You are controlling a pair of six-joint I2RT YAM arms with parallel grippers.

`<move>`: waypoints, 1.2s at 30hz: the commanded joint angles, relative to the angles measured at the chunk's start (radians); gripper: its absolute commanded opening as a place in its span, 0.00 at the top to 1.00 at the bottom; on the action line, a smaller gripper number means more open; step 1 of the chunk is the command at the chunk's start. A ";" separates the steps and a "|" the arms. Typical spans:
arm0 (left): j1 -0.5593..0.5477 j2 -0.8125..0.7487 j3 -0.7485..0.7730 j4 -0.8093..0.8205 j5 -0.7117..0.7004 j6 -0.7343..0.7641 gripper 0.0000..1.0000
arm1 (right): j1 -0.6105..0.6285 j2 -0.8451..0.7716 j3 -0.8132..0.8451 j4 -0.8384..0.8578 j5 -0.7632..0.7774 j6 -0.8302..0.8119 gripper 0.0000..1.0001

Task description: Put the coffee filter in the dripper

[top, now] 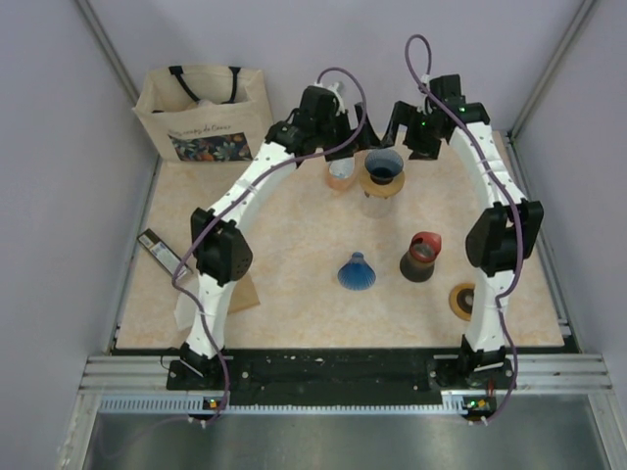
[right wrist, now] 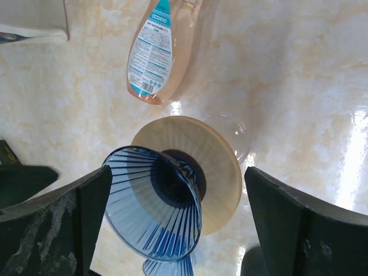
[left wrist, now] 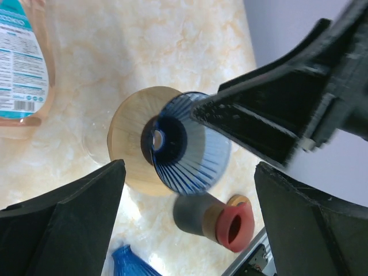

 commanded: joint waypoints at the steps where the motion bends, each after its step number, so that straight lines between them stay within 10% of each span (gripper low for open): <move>1: 0.003 -0.257 -0.080 0.050 -0.057 0.063 0.01 | 0.003 -0.133 0.056 0.005 0.039 0.004 0.01; 21: 0.126 -1.221 -1.445 0.118 -0.577 -0.090 0.01 | -0.084 -0.879 -0.915 0.551 -0.110 -0.002 0.01; 36: 0.179 -1.444 -1.867 0.093 -0.847 -0.388 0.01 | 0.069 -1.000 -1.038 0.493 -0.025 -0.079 0.01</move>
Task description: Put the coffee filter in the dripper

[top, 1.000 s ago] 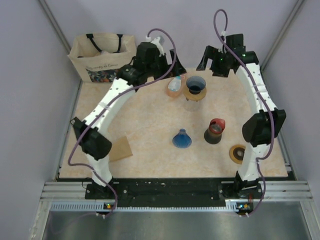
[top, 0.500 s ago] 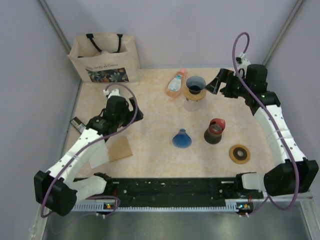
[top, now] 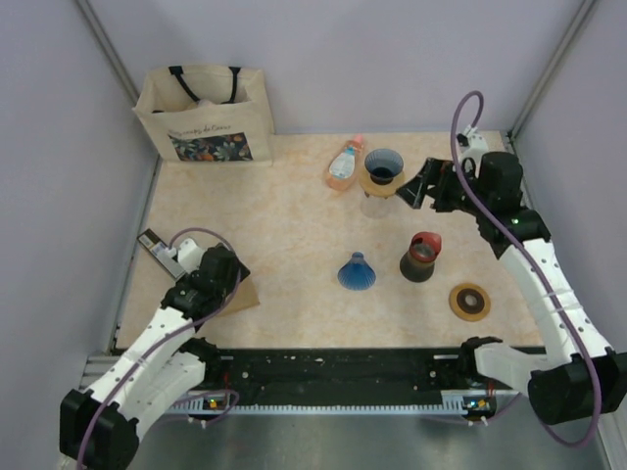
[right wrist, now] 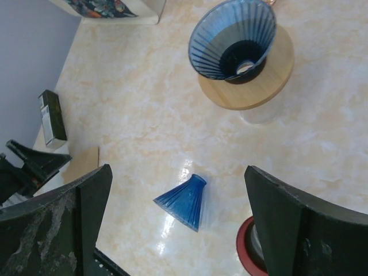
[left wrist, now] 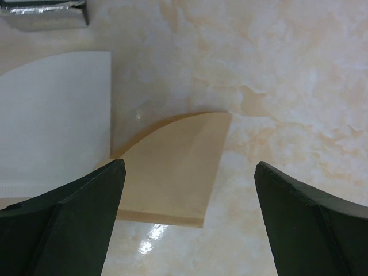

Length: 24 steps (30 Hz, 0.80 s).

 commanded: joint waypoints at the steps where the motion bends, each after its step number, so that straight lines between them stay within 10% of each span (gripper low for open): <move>1: 0.034 0.075 -0.043 0.083 -0.030 -0.083 0.01 | 0.117 0.007 0.026 -0.030 0.103 -0.068 0.01; 24: -0.141 0.599 -0.022 0.746 0.597 -0.039 0.03 | 0.462 0.174 0.071 -0.105 0.340 -0.051 0.01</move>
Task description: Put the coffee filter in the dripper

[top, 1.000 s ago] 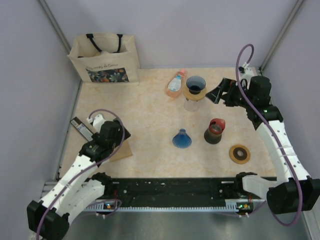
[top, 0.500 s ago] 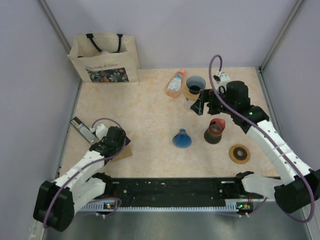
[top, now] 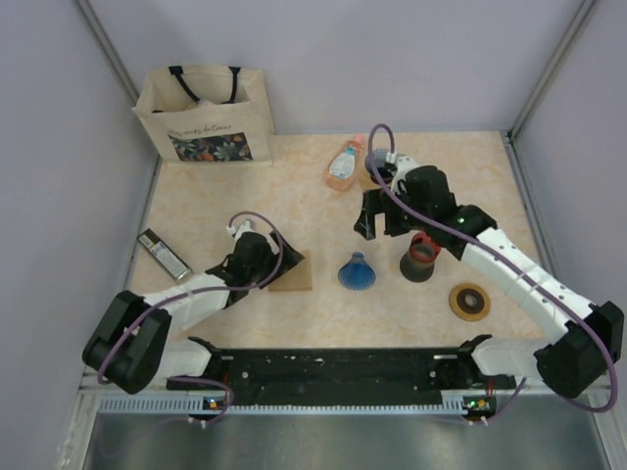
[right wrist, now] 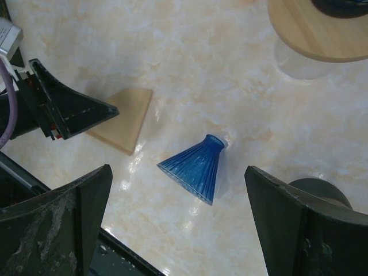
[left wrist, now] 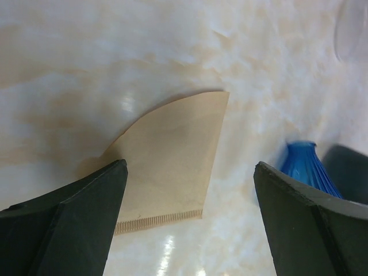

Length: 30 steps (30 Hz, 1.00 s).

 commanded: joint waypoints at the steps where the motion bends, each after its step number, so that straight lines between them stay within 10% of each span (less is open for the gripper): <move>1: -0.077 0.119 0.055 0.070 0.185 -0.024 0.03 | 0.079 0.067 0.045 0.010 0.065 0.015 0.01; 17: -0.093 -0.251 0.029 -0.237 0.026 0.091 0.01 | 0.236 0.376 0.141 0.062 0.133 0.047 0.01; 30: -0.093 -0.256 -0.149 -0.037 0.159 0.031 0.02 | 0.247 0.710 0.332 0.058 0.029 0.046 0.04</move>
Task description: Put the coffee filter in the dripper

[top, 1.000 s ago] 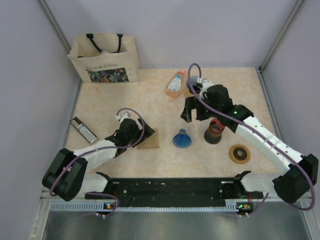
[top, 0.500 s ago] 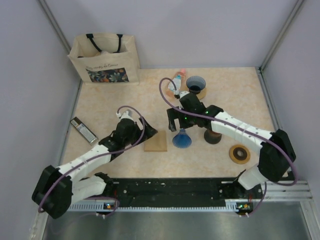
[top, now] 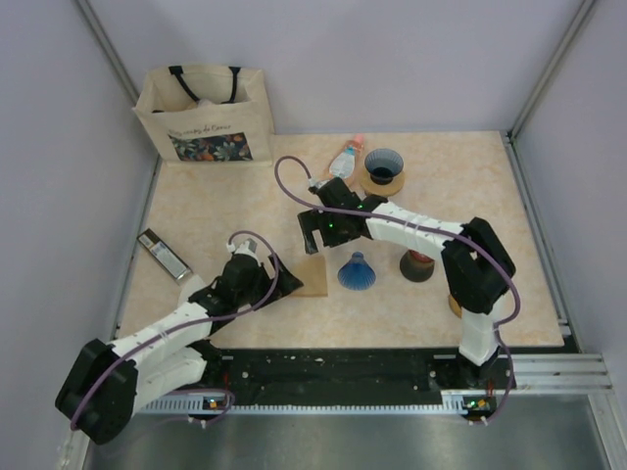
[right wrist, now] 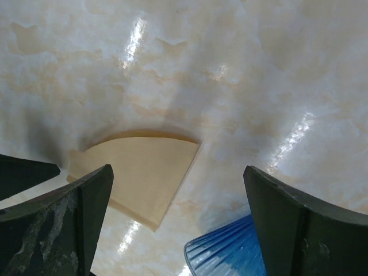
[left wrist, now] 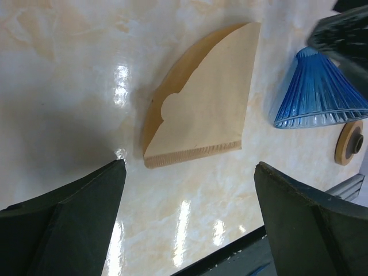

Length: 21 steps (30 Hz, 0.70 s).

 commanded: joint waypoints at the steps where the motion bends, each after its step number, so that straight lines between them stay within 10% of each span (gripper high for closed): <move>1: 0.000 0.046 -0.025 0.142 0.025 -0.024 0.03 | 0.011 0.100 0.069 0.017 -0.077 0.007 0.05; 21: 0.000 0.212 0.010 0.269 0.028 -0.030 0.07 | 0.013 0.160 -0.062 0.051 -0.254 0.106 0.14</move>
